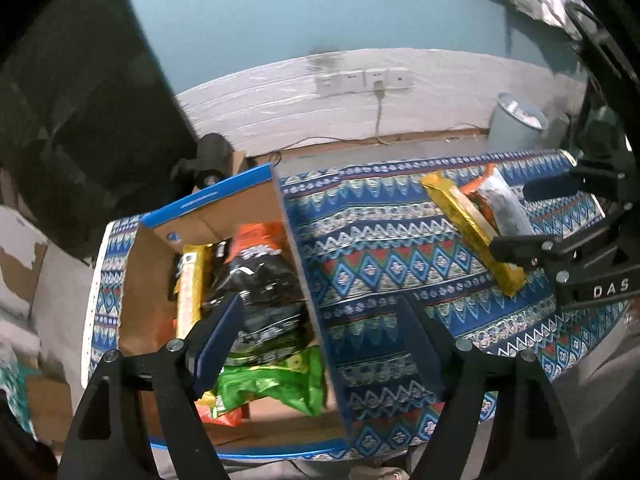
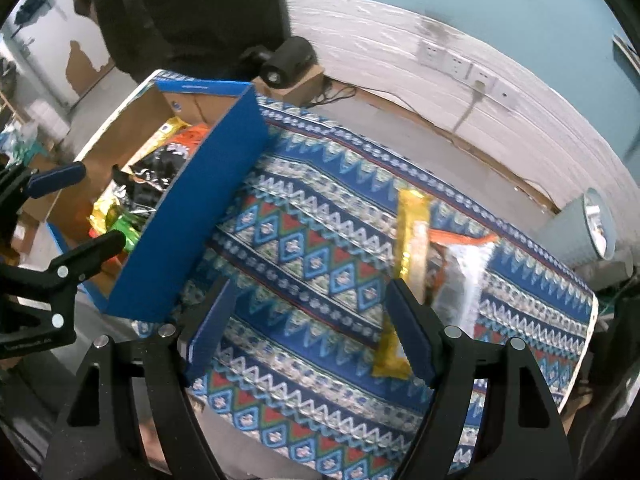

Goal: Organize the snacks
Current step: 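Move both tools back over the remaining snacks, then grasp white-orange chip bag with right tool while left tool lowers onto gold bar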

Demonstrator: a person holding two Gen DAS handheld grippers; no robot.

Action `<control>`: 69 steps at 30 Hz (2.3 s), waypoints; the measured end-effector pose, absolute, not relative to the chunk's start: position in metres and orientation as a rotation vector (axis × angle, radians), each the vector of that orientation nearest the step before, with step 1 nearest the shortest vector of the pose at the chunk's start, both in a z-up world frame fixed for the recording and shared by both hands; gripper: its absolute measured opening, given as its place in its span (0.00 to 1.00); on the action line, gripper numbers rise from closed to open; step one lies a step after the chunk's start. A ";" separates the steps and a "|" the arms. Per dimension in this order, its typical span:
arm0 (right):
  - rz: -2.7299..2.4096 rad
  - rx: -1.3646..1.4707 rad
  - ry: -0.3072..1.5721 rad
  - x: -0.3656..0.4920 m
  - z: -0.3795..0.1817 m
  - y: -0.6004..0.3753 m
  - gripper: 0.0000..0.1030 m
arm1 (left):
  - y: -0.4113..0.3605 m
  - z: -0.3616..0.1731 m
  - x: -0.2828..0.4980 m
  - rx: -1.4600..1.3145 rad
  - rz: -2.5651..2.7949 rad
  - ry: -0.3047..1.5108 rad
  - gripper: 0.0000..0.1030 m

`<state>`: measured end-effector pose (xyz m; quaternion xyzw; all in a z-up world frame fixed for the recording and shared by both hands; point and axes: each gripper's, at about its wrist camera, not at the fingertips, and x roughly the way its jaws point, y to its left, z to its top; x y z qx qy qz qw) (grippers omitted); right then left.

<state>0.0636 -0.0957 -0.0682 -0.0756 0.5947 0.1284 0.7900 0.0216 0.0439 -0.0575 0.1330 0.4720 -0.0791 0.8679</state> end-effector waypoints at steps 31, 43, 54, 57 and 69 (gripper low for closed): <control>0.057 -0.046 1.345 0.060 -0.112 -0.252 0.76 | -0.074 -0.126 0.075 0.394 -0.260 1.110 0.79; 0.043 -0.023 1.417 0.089 -0.177 -0.264 0.76 | -0.089 -0.172 0.118 0.405 -0.235 1.167 0.79; 0.097 -0.047 1.454 0.100 -0.214 -0.254 0.66 | -0.096 -0.191 0.128 0.416 -0.249 1.206 0.79; 0.101 -0.076 1.479 0.096 -0.221 -0.244 0.50 | -0.095 -0.189 0.128 0.410 -0.249 1.207 0.79; 0.119 -0.049 1.485 0.063 -0.216 -0.218 0.34 | -0.085 -0.185 0.128 0.346 -0.242 1.236 0.79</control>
